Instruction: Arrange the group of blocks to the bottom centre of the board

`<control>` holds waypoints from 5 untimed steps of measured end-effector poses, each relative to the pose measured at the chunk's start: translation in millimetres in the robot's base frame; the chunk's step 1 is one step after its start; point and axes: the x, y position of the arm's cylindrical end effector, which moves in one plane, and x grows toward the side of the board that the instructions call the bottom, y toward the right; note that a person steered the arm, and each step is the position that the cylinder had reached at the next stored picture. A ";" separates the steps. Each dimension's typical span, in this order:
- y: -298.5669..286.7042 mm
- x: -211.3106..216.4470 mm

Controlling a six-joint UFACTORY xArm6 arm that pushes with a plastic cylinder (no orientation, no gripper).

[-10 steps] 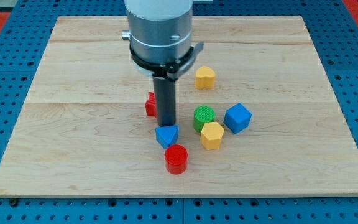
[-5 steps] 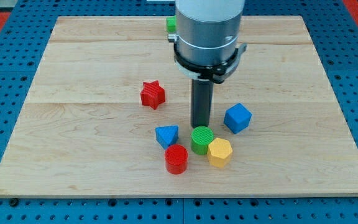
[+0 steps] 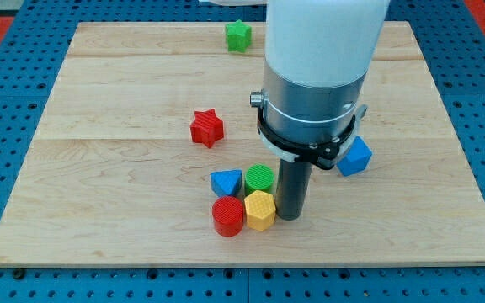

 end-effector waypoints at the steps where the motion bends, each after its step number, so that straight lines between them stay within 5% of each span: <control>1: 70.2 -14.2; 3: 145.6 -79.5; 5: 49.8 -69.6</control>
